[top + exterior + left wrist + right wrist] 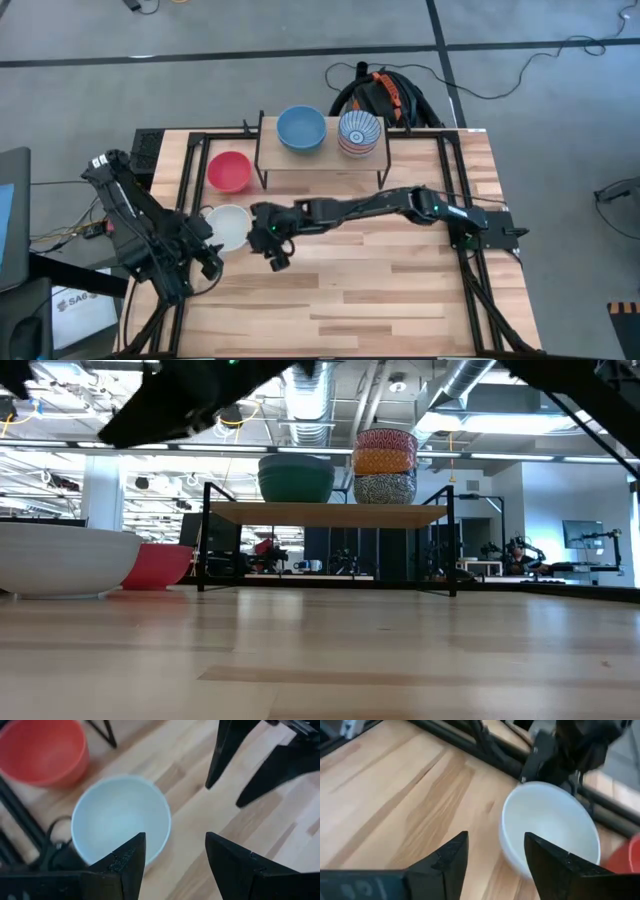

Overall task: Place and stack bowls onto a shelf
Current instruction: Stack the white bowl on top of the blue bowl

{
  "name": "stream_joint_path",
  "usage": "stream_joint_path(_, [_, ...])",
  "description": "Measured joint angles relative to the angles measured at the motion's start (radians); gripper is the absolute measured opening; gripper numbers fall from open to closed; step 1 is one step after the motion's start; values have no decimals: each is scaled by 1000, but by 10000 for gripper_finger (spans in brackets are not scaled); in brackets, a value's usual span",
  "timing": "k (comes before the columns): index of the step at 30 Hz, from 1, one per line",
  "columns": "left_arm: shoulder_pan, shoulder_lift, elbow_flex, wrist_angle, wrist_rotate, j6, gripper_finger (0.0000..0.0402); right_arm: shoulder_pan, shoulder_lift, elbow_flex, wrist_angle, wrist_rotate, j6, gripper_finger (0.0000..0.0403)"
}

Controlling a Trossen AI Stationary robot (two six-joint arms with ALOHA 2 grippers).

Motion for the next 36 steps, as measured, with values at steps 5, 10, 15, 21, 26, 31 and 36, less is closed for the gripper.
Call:
stream_joint_path(5, [-31, 0, -74, 66, 93, -6, 190, -1, 70, -2, 71, 4, -93, 238])
stream_joint_path(10, [-33, 0, -150, 167, 244, -6, 190, -16, 118, -2, 139, 9, -184, 245])
stream_joint_path(15, [-33, 0, -202, 232, 323, 14, 190, -43, 164, -1, 208, 6, -239, 246])
stream_joint_path(21, [-32, 0, -224, 243, 323, 16, 190, -80, 194, -2, 215, -1, -292, 246])
stream_joint_path(26, [-23, 0, -224, 239, 319, 16, 190, -104, 191, 0, 219, -22, -356, 244])
stream_joint_path(31, [2, 0, -224, 224, 309, 28, 190, -130, 191, 0, 204, -87, -368, 235])
stream_joint_path(36, [28, 0, -224, 219, 288, 51, 190, -143, 191, 0, 191, -114, -399, 226])
